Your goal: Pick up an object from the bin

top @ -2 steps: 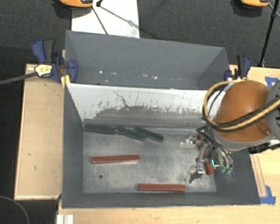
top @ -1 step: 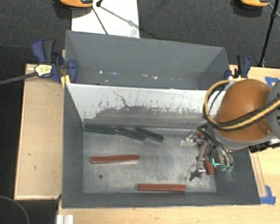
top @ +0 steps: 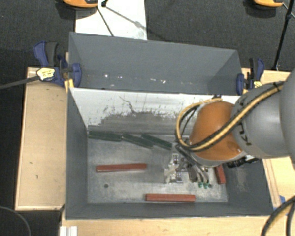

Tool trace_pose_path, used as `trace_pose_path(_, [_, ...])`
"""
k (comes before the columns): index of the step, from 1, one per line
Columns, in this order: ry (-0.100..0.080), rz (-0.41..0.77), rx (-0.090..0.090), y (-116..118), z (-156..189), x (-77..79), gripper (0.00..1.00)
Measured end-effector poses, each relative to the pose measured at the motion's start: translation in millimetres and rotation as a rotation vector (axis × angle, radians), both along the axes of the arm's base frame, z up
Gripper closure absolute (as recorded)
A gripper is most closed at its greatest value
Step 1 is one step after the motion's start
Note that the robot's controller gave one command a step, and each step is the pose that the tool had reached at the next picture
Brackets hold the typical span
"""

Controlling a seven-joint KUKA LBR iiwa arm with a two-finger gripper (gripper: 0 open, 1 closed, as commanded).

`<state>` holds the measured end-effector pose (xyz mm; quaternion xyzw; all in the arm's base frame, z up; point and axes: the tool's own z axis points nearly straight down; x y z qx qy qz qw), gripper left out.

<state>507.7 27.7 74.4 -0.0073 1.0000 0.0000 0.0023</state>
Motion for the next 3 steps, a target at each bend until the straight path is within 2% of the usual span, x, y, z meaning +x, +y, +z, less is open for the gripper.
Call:
trace_pose_path(1, [-0.002, 0.002, 0.001, 0.7, -1.2, -0.1, 0.0])
trace_pose_path(2, [-0.002, 0.002, 0.001, 0.7, -1.3, 0.0, 0.0])
trace_pose_path(3, [0.005, -0.021, -0.001, 39.0, 20.1, 28.8, 0.0])
